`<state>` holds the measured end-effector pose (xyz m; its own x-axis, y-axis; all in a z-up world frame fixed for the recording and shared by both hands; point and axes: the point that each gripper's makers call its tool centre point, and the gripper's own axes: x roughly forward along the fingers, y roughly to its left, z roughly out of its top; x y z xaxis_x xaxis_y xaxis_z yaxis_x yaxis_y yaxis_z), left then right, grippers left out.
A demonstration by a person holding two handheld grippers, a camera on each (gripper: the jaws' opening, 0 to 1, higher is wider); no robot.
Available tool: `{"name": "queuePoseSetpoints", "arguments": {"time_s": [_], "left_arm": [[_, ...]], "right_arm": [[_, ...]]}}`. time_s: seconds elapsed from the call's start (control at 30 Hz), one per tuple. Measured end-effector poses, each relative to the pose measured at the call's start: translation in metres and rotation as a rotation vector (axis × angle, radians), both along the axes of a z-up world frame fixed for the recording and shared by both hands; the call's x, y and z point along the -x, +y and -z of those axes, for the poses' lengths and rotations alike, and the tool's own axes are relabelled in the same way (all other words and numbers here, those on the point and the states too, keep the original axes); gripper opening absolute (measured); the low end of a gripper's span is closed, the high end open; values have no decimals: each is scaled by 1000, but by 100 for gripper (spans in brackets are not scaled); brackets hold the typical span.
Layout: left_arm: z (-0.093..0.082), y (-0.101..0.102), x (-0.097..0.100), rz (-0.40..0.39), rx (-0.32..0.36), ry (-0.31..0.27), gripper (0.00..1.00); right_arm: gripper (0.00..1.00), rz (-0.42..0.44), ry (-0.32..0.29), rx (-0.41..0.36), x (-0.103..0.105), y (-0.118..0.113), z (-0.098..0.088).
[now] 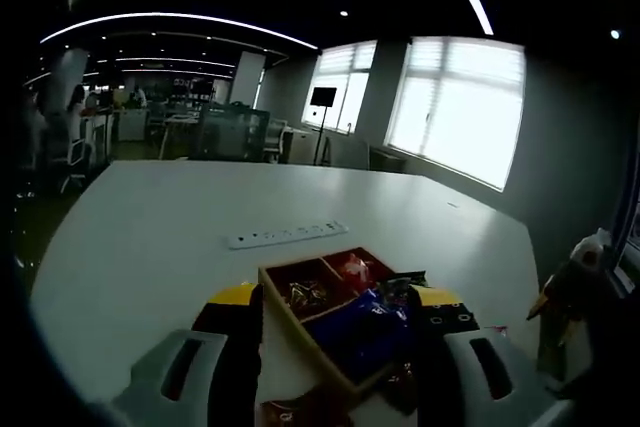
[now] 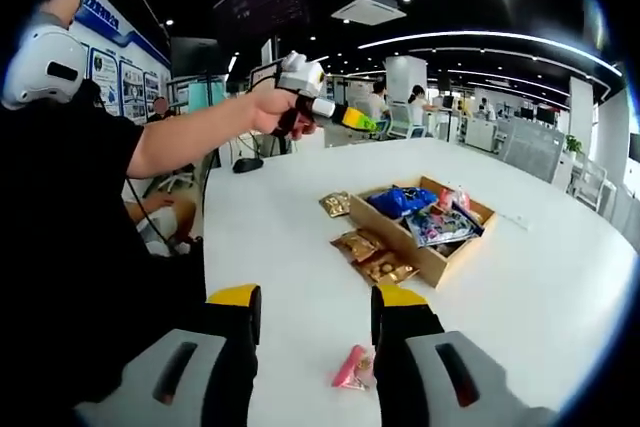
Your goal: Pick up the scattered marshmallows, QQ candies, Oreo cookies, and mixed nuts on the table and sort them into separate containers
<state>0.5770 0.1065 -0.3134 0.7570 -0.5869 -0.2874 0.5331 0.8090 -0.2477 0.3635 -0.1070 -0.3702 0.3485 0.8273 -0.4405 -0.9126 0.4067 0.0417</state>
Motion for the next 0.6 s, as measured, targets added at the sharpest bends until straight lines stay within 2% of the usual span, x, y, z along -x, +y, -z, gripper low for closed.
{"name": "queuePoseSetpoints", "arguments": {"time_s": [0.6], "left_arm": [[-1,21,26,4,-13,-22,63]], "right_arm": [[40,-2,14,-19,-2,6,8]]}}
